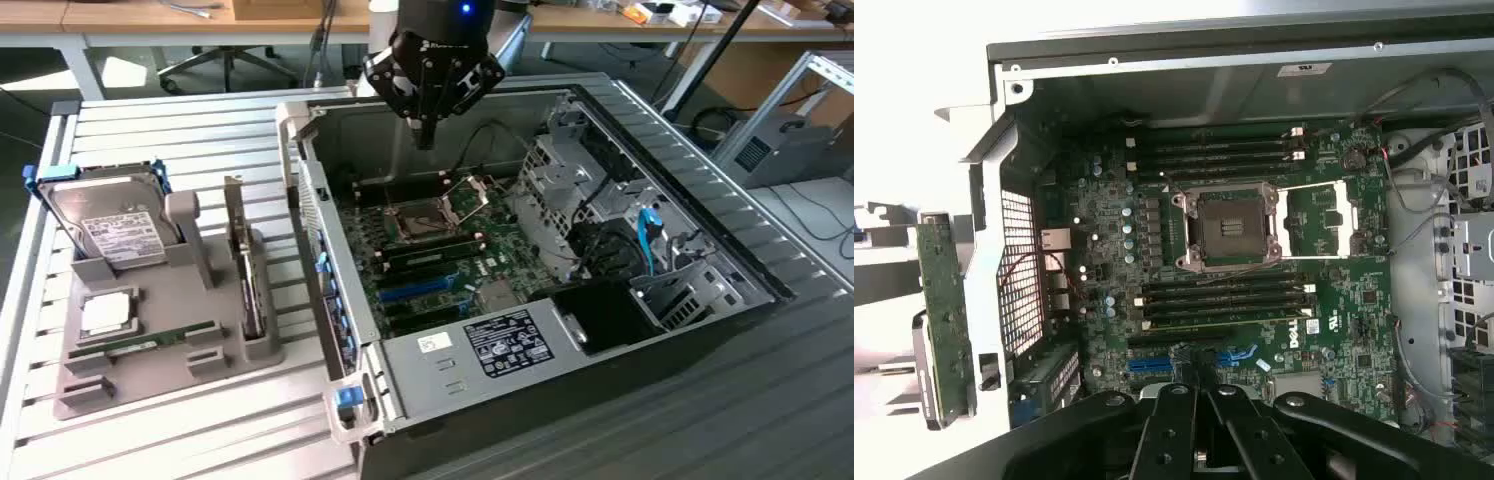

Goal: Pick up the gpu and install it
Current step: 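Reach for the gpu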

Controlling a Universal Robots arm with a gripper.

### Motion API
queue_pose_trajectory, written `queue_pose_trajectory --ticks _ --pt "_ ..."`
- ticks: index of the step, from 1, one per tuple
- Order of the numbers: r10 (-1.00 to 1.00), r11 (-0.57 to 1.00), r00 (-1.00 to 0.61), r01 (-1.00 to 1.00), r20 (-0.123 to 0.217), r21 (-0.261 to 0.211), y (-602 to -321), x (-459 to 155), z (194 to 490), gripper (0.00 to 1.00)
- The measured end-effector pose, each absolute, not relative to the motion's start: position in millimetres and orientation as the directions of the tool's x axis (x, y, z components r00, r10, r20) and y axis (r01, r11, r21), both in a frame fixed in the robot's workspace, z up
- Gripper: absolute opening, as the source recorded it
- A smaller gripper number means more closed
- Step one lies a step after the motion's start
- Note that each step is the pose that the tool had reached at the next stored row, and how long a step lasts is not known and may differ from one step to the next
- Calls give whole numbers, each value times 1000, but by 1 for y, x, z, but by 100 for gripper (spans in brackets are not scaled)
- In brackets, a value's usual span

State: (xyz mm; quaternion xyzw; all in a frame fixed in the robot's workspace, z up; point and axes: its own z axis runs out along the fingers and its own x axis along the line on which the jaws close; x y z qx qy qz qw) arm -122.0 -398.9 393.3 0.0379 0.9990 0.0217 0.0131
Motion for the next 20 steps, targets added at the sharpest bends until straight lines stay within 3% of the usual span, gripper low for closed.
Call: queue_pose_trajectory --ticks 20 --pt "76 996 -997 75 -24 45 -399 -133 393 11"
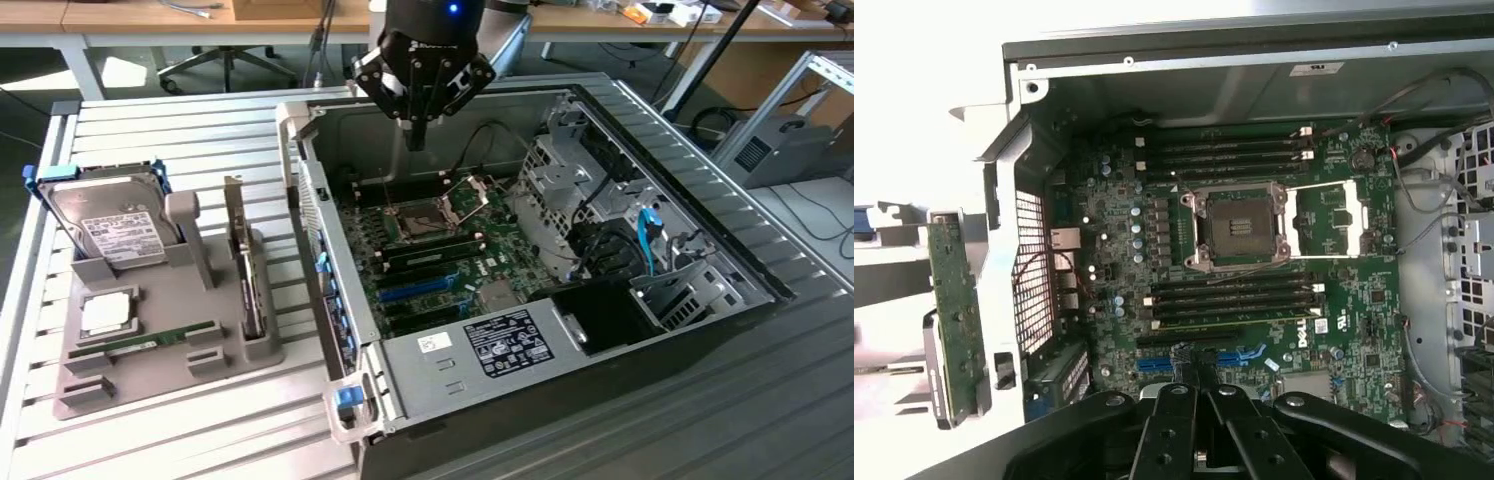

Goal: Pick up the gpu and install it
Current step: 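Reach for the gpu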

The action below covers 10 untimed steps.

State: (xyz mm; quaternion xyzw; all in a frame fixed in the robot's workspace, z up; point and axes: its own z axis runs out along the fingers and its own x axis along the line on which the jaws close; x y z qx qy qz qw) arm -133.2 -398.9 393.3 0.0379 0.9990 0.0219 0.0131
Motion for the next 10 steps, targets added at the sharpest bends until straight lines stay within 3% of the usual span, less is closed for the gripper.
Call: queue_pose_trajectory --ticks 10 --pt "77 996 -997 75 -24 45 -399 -157 393 11"
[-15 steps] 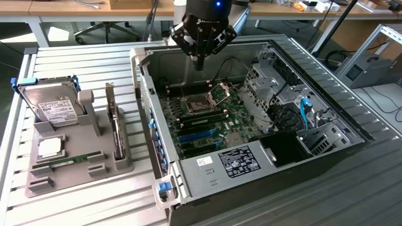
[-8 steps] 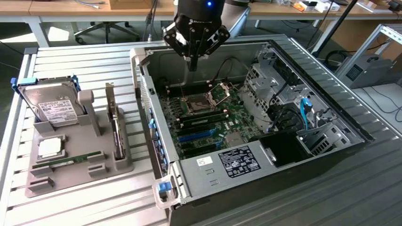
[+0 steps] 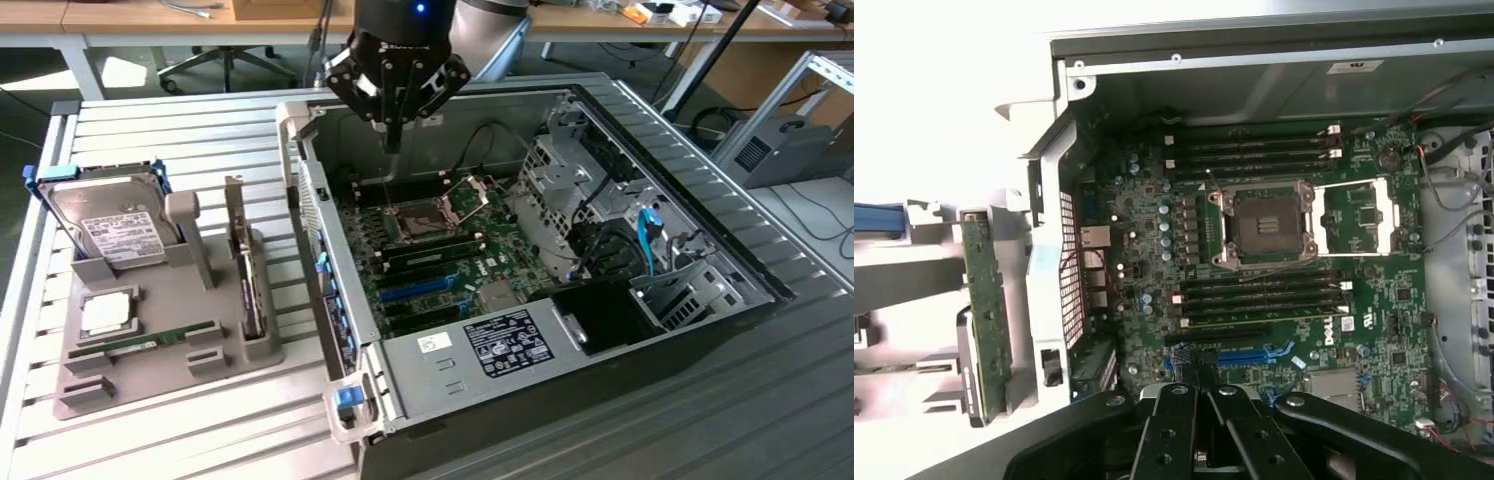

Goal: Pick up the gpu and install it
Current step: 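Reach for the gpu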

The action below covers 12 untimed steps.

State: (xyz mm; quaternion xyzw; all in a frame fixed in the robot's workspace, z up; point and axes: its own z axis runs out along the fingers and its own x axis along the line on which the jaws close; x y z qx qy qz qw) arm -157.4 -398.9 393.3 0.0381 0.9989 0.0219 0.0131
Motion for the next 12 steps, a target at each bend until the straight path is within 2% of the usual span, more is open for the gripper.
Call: queue_pose_trajectory --ticks 12 --pt "77 996 -997 76 -24 46 -399 -181 393 11"
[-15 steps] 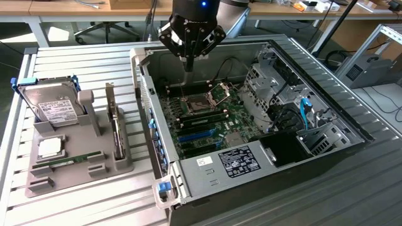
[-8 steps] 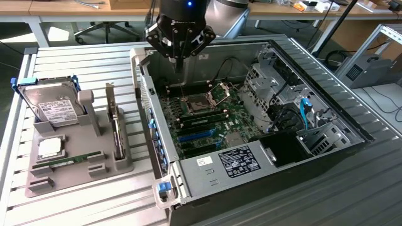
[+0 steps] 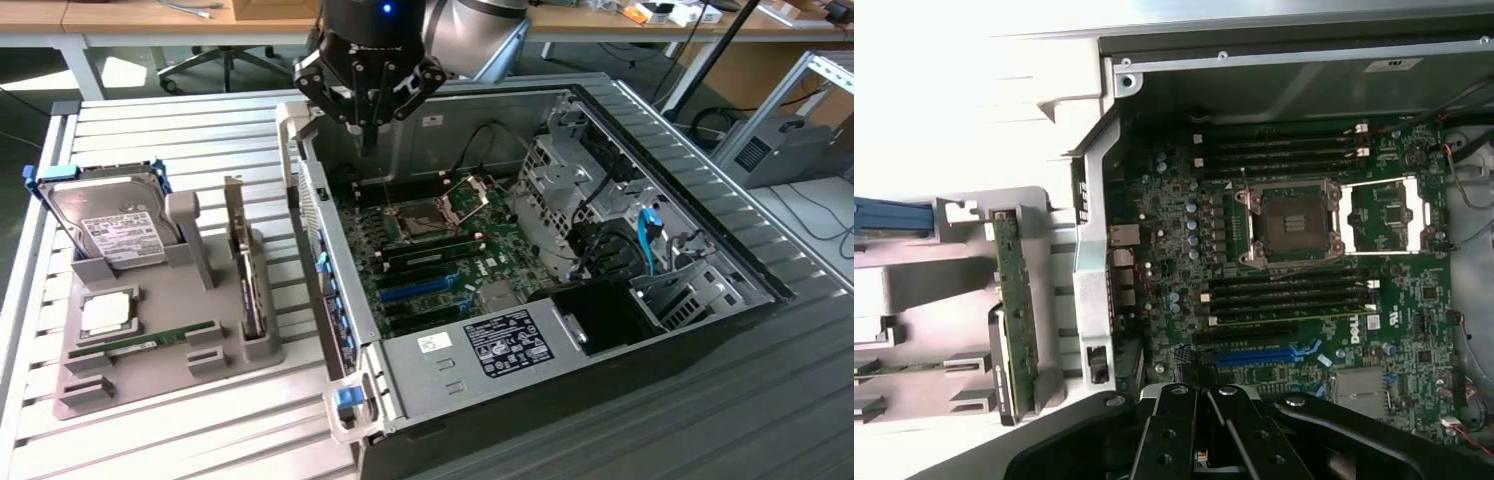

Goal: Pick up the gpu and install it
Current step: 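Reach for the gpu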

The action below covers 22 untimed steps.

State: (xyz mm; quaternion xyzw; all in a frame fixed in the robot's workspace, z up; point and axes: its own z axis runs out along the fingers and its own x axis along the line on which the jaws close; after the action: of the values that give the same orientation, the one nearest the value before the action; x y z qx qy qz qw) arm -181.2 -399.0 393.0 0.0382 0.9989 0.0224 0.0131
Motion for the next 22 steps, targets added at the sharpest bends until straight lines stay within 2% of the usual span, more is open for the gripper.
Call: queue_pose_trajectory --ticks 22 --pt "77 996 -997 76 -24 46 -399 -223 392 11"
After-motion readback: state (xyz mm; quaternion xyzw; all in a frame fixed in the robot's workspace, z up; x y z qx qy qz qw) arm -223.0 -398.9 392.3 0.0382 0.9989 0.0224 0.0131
